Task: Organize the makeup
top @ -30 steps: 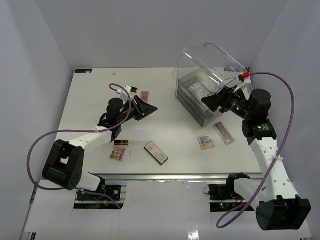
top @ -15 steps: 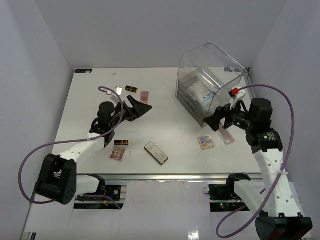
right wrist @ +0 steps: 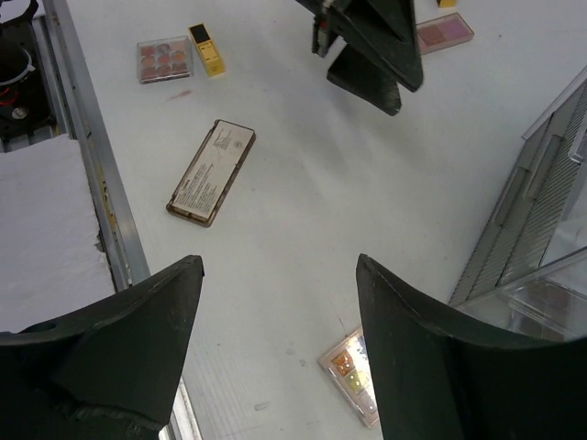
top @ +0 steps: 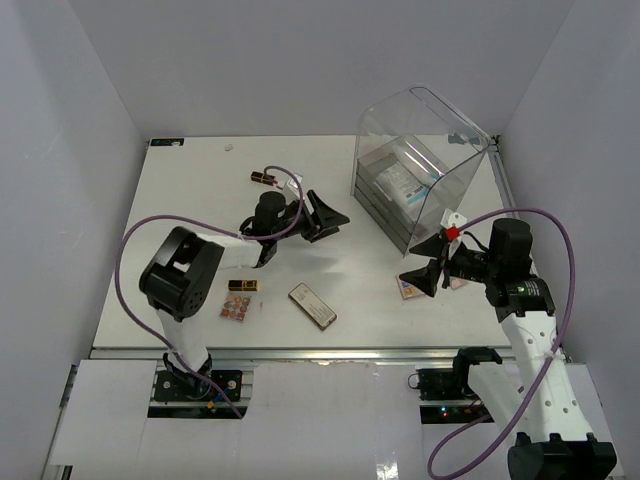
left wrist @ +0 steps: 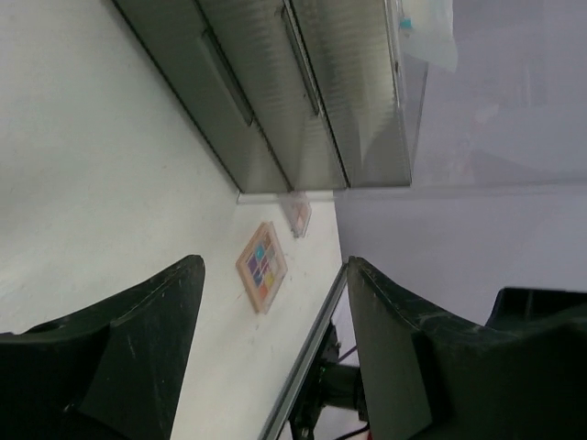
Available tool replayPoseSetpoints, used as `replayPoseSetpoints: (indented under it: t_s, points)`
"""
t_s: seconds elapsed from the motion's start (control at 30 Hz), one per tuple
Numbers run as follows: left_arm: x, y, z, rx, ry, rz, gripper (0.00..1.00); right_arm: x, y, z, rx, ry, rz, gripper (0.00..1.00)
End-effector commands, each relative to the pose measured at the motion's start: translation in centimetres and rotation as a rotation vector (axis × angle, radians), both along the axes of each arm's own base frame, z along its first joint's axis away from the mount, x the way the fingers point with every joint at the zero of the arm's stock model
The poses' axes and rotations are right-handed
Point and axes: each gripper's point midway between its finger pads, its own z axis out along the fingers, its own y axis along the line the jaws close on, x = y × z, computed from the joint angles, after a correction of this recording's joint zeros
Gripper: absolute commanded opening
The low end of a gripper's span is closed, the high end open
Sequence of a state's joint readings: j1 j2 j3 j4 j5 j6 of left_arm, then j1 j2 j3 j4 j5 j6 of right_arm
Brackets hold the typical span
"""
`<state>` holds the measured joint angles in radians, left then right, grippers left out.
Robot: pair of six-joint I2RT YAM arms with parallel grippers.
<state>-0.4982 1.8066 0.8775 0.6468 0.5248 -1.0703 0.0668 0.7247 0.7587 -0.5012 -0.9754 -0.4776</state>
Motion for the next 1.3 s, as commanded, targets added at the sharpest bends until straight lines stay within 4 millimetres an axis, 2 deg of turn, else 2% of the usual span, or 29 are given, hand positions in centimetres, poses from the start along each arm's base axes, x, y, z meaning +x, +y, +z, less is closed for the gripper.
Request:
replayPoseSetpoints:
  t_s: [0.0, 0.1, 0.3, 0.37, 0.43, 0.6, 0.87, 1.07, 1.27]
  points:
    - [2.7, -3.9, 3.0, -0.112, -0.048, -0.024, 0.73, 0.3, 0.0, 1.7, 0.060, -0.100, 0.050, 0.75]
    - [4.3, -6.3, 3.3, -0.135, -0.055, -0.028, 0.71, 1.0, -1.6, 1.6, 0.092, -0.078, -0.002, 0.76]
    - [6.7, -8.3, 1.8, -0.136, -0.036, 0.007, 0.66, 1.6, -3.9, 1.4, 0.165, -0.057, -0.045, 0.76]
    - [7.5, -9.0, 2.2, -0.150, -0.042, 0.006, 0.62, 1.5, -4.2, 1.2, 0.172, -0.057, -0.055, 0.76]
    - [7.9, -9.5, 1.1, -0.148, -0.021, 0.008, 0.59, 1.6, -4.4, 1.1, 0.173, -0.058, -0.064, 0.76]
    - [9.1, -10.7, 1.0, -0.165, -0.019, 0.008, 0.52, 1.4, -4.5, 1.0, 0.177, -0.065, -0.070, 0.76]
    - [10.0, -11.5, 0.3, -0.182, -0.004, 0.012, 0.35, 1.4, -4.9, 1.0, 0.186, -0.062, -0.080, 0.76]
    - [9.5, -11.5, -0.1, -0.201, 0.006, -0.009, 0.11, 1.4, -5.0, 0.9, 0.188, -0.062, -0.088, 0.76]
    - [8.1, -9.7, 0.2, -0.188, -0.009, -0.006, 0.03, 1.6, -5.3, 0.9, 0.190, -0.057, -0.102, 0.76]
